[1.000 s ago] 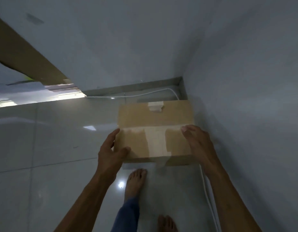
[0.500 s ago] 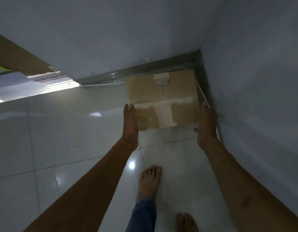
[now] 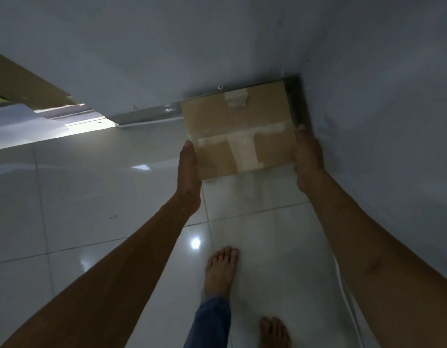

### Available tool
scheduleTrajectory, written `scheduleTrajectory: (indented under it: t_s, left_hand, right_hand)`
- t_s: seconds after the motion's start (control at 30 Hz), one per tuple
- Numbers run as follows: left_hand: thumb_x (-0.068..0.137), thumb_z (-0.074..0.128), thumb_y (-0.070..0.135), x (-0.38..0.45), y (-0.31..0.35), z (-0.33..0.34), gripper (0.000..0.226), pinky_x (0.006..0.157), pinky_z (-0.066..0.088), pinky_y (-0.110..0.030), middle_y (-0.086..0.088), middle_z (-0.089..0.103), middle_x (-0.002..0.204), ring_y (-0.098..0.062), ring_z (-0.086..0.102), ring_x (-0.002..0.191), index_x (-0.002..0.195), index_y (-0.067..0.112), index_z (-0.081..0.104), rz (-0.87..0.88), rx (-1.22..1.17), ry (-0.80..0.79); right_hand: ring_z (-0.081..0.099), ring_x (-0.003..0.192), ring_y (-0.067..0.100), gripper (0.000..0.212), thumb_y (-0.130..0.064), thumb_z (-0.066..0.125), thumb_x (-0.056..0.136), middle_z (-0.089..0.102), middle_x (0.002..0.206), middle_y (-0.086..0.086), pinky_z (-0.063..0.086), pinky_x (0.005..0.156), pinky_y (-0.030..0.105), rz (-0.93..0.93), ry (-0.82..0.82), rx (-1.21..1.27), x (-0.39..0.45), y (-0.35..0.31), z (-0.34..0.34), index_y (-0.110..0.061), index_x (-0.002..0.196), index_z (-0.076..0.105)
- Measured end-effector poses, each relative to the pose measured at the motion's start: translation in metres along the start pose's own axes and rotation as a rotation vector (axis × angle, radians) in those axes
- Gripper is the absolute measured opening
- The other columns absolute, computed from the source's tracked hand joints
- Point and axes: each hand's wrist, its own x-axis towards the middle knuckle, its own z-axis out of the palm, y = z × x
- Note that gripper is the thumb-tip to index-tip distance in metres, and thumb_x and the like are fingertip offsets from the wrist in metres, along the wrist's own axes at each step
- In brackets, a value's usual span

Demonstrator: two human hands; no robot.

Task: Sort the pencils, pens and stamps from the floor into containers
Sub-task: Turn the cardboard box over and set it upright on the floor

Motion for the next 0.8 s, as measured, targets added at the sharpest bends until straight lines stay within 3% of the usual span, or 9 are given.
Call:
scheduleTrajectory:
  t_s: [0.07,0.17,0.23,0.3,0.33,0.4,0.47,0.67,0.8]
  left_hand:
    - [0.079,0.078,0.03,0.0,0.005,-0.001,0.095,0.12,0.034,-0.048,-0.012,0.038,0.161,-0.033,0.043,0.145,0.155,0.021,0.023,-0.012,-0.057,-0.049]
    - [0.074,0.083,0.032,-0.008,0.003,0.002,0.101,0.118,0.036,-0.049,-0.012,0.041,0.159,-0.033,0.045,0.143,0.155,0.021,0.024,-0.15,-0.153,-0.177]
    - [0.082,0.078,0.031,-0.01,0.006,0.003,0.094,0.12,0.034,-0.046,-0.011,0.04,0.161,-0.032,0.043,0.144,0.154,0.023,0.019,-0.18,-0.2,-0.238]
    - [0.096,0.063,0.036,0.005,0.063,-0.067,0.079,0.122,0.028,-0.038,-0.005,0.034,0.166,-0.026,0.037,0.149,0.154,0.032,0.009,-0.214,-0.317,-0.129]
    - [0.102,0.055,0.044,0.007,0.115,-0.123,0.072,0.121,0.026,-0.031,0.002,0.03,0.168,-0.02,0.034,0.151,0.156,0.038,0.007,-0.253,-0.517,-0.119]
    - [0.102,0.048,0.059,-0.003,0.232,-0.22,0.07,0.115,0.025,-0.023,0.016,0.026,0.168,-0.004,0.031,0.149,0.162,0.04,0.017,-0.012,-0.577,0.007]
    - [0.095,0.049,0.066,-0.06,0.27,-0.266,0.076,0.113,0.026,-0.026,0.014,0.03,0.167,-0.004,0.031,0.148,0.162,0.038,0.026,0.089,-0.626,0.187]
    - [0.09,0.045,0.08,-0.171,0.284,-0.261,0.076,0.126,0.023,-0.056,0.018,0.028,0.167,0.0,0.026,0.149,0.157,0.052,0.024,0.083,-0.532,0.254]
    - [0.088,0.041,0.082,-0.24,0.303,-0.266,0.08,0.127,0.012,-0.06,0.017,0.023,0.17,-0.007,0.02,0.155,0.158,0.052,0.018,0.136,-0.362,0.253]
  right_hand:
    - [0.057,0.088,0.009,0.033,-0.046,0.049,0.106,0.061,0.114,-0.005,0.047,0.069,0.025,0.001,0.015,-0.068,-0.012,-0.001,-0.002,-0.025,0.131,0.057]
    - [0.057,0.112,0.016,0.047,-0.048,0.052,0.104,0.057,0.131,-0.004,0.049,0.089,0.03,-0.003,-0.014,-0.046,-0.044,0.008,-0.006,-0.025,0.144,0.051]
    - [0.055,0.117,0.016,0.043,-0.049,0.054,0.103,0.056,0.131,-0.005,0.045,0.095,0.033,-0.037,-0.033,-0.046,-0.071,0.016,-0.011,-0.028,0.141,0.053]
    - [0.054,0.124,0.014,0.043,-0.048,0.053,0.104,0.056,0.135,-0.009,0.042,0.099,0.031,-0.079,-0.062,-0.066,-0.107,0.023,-0.018,-0.029,0.142,0.053]
    - [0.053,0.126,0.012,0.045,-0.048,0.053,0.104,0.055,0.138,-0.01,0.04,0.101,0.03,-0.086,-0.078,-0.079,-0.127,0.026,-0.025,-0.028,0.145,0.052]
    - [0.053,0.127,0.012,0.045,-0.05,0.052,0.104,0.056,0.141,-0.009,0.041,0.099,0.031,-0.121,-0.107,-0.112,-0.159,0.035,-0.038,-0.028,0.144,0.052]
    - [0.052,0.129,0.012,0.047,-0.05,0.051,0.104,0.053,0.147,-0.009,0.041,0.099,0.031,-0.172,-0.15,-0.143,-0.191,0.039,-0.053,-0.031,0.147,0.049]
    - [0.047,0.138,0.008,0.062,-0.064,0.05,0.097,0.048,0.155,-0.009,0.039,0.101,0.024,-0.342,-0.301,-0.253,-0.276,0.036,-0.115,-0.035,0.151,0.043]
    - [0.04,0.141,0.003,0.064,-0.051,0.058,0.098,0.044,0.159,-0.007,0.035,0.106,0.023,-0.49,-0.301,-0.419,-0.326,0.023,-0.165,-0.03,0.154,0.04]
